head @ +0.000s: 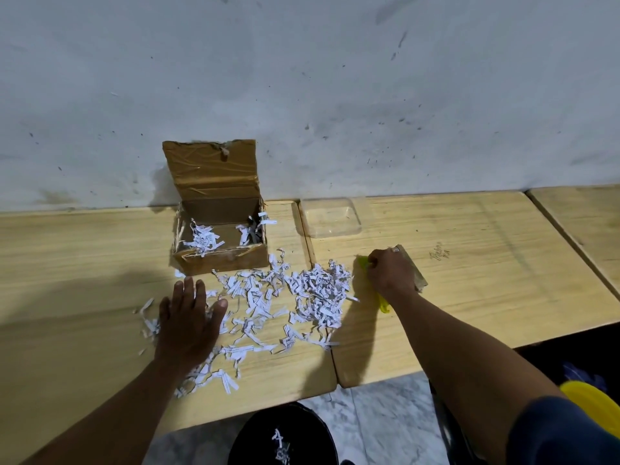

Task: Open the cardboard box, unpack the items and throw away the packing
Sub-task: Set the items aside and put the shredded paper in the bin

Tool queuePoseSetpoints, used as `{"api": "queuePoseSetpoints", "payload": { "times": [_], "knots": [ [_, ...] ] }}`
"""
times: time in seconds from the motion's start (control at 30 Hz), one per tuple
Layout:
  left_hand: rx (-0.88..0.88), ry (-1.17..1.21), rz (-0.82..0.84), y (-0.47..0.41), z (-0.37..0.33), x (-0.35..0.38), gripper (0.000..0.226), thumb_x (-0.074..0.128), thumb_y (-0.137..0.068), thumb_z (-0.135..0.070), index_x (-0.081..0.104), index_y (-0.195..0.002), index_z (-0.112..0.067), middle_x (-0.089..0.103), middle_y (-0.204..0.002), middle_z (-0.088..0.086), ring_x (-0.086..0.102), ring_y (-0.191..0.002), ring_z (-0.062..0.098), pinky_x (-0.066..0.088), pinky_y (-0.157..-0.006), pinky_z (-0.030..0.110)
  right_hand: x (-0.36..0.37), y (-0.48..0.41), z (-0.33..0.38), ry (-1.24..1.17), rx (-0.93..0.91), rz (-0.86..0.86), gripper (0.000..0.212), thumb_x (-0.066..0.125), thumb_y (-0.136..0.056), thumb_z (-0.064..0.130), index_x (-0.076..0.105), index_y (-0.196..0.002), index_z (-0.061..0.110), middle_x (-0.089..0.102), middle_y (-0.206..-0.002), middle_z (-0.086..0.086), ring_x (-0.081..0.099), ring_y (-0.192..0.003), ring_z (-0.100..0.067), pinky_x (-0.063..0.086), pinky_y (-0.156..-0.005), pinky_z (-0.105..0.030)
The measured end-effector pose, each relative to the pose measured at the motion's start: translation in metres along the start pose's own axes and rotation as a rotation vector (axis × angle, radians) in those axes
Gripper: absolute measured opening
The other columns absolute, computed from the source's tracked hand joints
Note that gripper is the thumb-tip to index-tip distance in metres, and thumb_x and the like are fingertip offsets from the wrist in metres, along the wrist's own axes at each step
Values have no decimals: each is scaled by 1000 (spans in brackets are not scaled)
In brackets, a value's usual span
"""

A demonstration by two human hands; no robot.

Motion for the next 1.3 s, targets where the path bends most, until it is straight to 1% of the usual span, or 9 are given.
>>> {"api": "queuePoseSetpoints", "payload": {
  "times": [0.13,0.33,0.5,0.63,0.73,0.83,1.0,1.2,1.3],
  "knots": [
    [7,182,23,2,-5,-11,93,1,-85,-74,31,-153,-19,20,-163,6,8,-152,22,3,-121,44,5,1,-4,-3,-120,-53,34,62,-82,11,71,-113,18,68,-112,-9,61,-108,-32,50,-77,-36],
    [104,258,-262,6,11,-49,63,27,-95,-60,54,-133,-17,61,-129,7,55,-118,27,36,-104,49,22,5,20,-323,-335,-37,35,49,-99,30,64,-126,14,63,-129,-11,60,-113,-31,46,-93,-36],
    [-197,197,-154,-10,40,-30,74,14,-93,-62,34,-149,-19,30,-158,8,21,-148,27,8,-117,57,45,25,37,-454,-404,115,48,37,-103,44,54,-138,16,57,-138,-10,51,-128,-27,37,-101,-31],
    [18,154,9,-4,52,-14,86,1,-91,-70,36,-150,-19,16,-164,5,-2,-152,17,-6,-120,46,60,53,52,-415,-548,184,46,32,-105,42,45,-144,22,45,-150,-6,33,-142,-17,15,-117,-34],
    [190,208,-32,4,44,-31,80,10,-95,-69,60,-131,-19,51,-146,3,33,-144,16,17,-114,28,59,73,68,-405,-671,240,46,37,-101,49,42,-145,35,54,-142,0,48,-129,-15,38,-108,-33],
    [184,253,-224,-5,42,-46,62,25,-101,-54,66,-121,-11,67,-125,9,57,-125,27,40,-104,35,47,66,88,-558,-587,173,43,46,-98,51,47,-140,39,62,-130,8,62,-100,-1,52,-86,-22],
    [24,174,1,-36,41,-42,78,19,-88,-58,43,-143,-8,37,-154,16,30,-144,32,25,-114,50,57,17,124,-369,-563,234,52,36,-103,46,31,-152,30,34,-158,0,33,-144,-20,27,-116,-36],
    [172,100,92,-24,53,-34,79,10,-92,-63,35,-150,-16,23,-162,2,10,-152,18,6,-120,43,63,16,125,-95,-728,366,79,11,-87,67,36,-151,27,19,-163,6,5,-152,-14,8,-121,-51],
    [238,94,136,-10,60,-31,78,9,-92,-63,42,-147,-19,26,-161,0,7,-150,9,5,-120,35,62,32,106,-78,-826,423,56,24,-99,48,47,-145,26,27,-161,7,13,-151,-11,14,-120,-45]
  ]
}}
Point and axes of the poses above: each hand's wrist, its own y-axis away from the middle knuckle, its own x-axis out of the palm, z = x × y, the point moved 1 cm from there along -y, towards the middle knuckle
